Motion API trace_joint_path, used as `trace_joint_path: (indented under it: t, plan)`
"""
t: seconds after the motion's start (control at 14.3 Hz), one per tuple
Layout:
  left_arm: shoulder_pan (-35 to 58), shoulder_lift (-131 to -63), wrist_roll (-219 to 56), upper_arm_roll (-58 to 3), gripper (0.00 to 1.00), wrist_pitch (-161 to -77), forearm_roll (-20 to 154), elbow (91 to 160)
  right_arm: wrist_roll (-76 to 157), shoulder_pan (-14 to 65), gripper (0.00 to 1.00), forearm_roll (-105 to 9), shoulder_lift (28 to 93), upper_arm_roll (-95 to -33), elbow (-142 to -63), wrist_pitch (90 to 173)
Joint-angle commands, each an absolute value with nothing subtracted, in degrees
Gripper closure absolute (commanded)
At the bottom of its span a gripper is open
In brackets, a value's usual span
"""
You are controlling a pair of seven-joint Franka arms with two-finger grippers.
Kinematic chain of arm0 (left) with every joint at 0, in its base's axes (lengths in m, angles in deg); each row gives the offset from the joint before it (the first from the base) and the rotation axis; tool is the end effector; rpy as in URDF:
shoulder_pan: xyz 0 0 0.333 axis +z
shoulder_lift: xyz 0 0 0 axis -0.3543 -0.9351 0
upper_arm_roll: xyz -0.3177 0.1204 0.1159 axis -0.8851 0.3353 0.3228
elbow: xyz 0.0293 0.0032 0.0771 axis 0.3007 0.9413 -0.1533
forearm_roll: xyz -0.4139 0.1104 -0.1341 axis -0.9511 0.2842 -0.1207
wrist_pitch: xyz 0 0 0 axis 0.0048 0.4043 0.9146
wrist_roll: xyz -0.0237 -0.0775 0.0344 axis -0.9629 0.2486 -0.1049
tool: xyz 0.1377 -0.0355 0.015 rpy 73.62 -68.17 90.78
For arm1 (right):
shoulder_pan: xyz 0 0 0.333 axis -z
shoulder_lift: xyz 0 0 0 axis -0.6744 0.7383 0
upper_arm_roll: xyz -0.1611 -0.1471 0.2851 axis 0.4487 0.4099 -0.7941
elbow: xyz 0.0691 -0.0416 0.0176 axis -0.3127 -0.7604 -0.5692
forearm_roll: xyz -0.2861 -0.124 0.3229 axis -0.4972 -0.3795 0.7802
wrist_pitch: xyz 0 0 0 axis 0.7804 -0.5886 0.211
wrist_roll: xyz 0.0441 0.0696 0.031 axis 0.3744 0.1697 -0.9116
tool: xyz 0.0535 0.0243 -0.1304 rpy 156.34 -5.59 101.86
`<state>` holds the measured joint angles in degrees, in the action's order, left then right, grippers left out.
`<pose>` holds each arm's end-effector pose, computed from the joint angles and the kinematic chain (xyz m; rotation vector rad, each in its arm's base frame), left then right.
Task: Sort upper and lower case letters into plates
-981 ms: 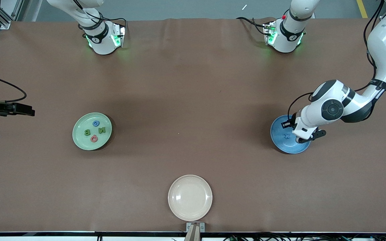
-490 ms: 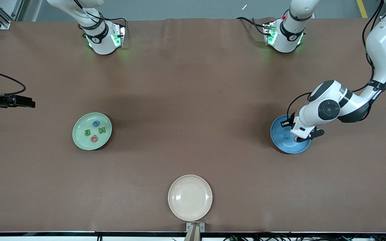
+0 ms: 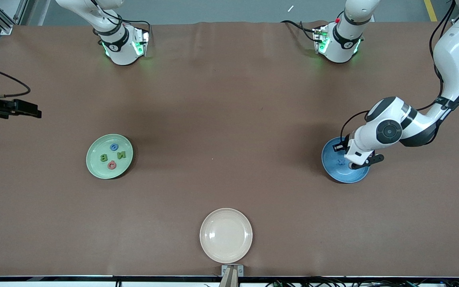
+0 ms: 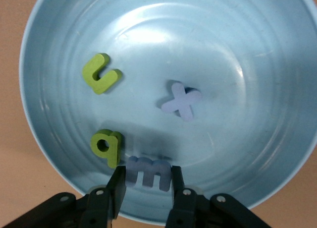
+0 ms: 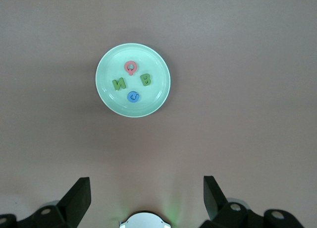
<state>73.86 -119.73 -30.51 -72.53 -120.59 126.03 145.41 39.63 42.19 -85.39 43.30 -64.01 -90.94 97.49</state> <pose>0.5857 -0.0748 0.1481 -3.0327 -0.4611 0.3149 0.6186 -0.0544 0.5797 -3.1178 -0.0140 0.3226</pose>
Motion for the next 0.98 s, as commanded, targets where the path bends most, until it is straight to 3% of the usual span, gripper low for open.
trace_joint_path:
  t: [0.0,0.14,0.28,0.91]
  plan:
    - [73.7,-119.6,-30.7,-72.4,0.49,-121.2,127.3,145.4,39.4,42.9,0.00,-85.7,38.5,-64.6,-95.7,99.0]
    - [73.7,-119.5,-30.8,-72.5,0.19,-121.2,127.3,145.3,39.4,42.8,0.00,-85.7,37.3,-64.6,-95.7,98.8]
    - [73.9,-119.1,-31.9,-72.6,0.04,-121.2,127.2,144.9,39.4,42.8,0.00,-85.7,36.5,-64.6,-95.7,98.8]
    - [75.6,-118.6,-32.4,-79.5,0.00,-118.4,120.6,136.8,39.4,43.0,0.00,-85.0,32.2,-64.3,-96.2,100.1]
